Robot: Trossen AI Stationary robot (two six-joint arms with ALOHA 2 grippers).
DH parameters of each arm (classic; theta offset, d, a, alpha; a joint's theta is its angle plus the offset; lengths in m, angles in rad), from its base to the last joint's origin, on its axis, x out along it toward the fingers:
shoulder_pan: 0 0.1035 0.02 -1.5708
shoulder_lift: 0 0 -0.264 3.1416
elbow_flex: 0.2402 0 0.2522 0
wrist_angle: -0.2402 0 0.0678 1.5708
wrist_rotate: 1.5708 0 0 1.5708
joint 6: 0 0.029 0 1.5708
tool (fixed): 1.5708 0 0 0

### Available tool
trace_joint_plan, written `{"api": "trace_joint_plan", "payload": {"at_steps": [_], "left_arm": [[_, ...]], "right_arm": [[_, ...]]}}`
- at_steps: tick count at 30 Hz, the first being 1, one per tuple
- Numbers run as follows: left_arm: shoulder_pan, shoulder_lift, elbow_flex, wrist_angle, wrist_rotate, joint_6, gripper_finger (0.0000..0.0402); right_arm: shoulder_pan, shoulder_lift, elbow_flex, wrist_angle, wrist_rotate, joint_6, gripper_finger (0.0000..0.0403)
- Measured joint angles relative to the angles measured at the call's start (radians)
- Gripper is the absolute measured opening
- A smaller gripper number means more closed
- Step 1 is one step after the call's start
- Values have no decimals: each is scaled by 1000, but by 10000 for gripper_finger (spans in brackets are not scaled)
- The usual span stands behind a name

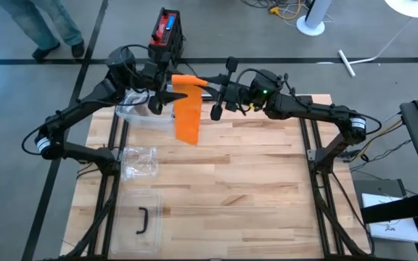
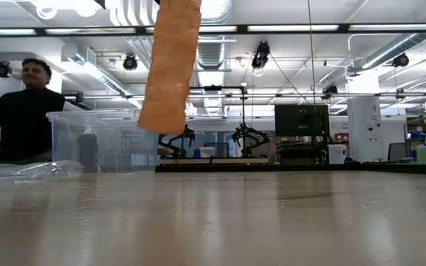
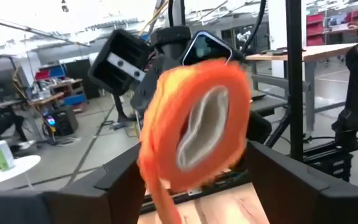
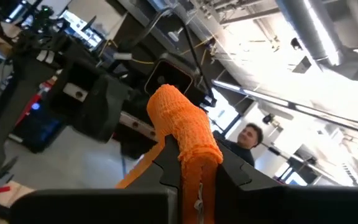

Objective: Roll bandage
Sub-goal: Roll the orange bandage

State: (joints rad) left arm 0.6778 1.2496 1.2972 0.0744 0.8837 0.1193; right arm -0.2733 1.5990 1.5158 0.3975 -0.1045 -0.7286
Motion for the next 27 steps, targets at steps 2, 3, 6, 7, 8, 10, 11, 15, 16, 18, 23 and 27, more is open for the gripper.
{"api": "trace_joint_plan", "payload": {"at_steps": [2,3,6,7,8,10,11,15,16,18,23,27], "left_arm": [[-3,8,0,0,1,-3,248],[-4,10,0,-1,2,-8,246],[-8,13,0,1,-1,-19,240],[-8,13,0,1,-4,-25,239],[-8,12,0,1,-8,-28,239],[-8,10,0,-2,-12,-38,242],[-8,8,0,-4,-12,-47,246],[-6,-3,0,-47,-76,-40,266],[-6,-6,0,-63,-101,-25,271],[-5,-8,0,-100,-140,2,283],[-5,-8,0,-128,-151,5,308],[-5,-10,0,-130,-136,-13,318]], "right_arm": [[0,4,0,6,2,-7,33],[0,6,0,5,2,-12,33],[1,9,0,5,19,-34,33],[1,9,0,5,24,-48,33],[0,9,0,5,26,-56,33],[0,9,0,5,28,-79,33],[1,9,0,5,33,-92,33],[2,6,0,3,57,-123,33],[3,3,0,0,58,-128,33],[2,-1,0,-3,63,-145,33],[3,-2,0,-20,68,-192,33],[5,-2,0,-41,74,-273,33]]}}
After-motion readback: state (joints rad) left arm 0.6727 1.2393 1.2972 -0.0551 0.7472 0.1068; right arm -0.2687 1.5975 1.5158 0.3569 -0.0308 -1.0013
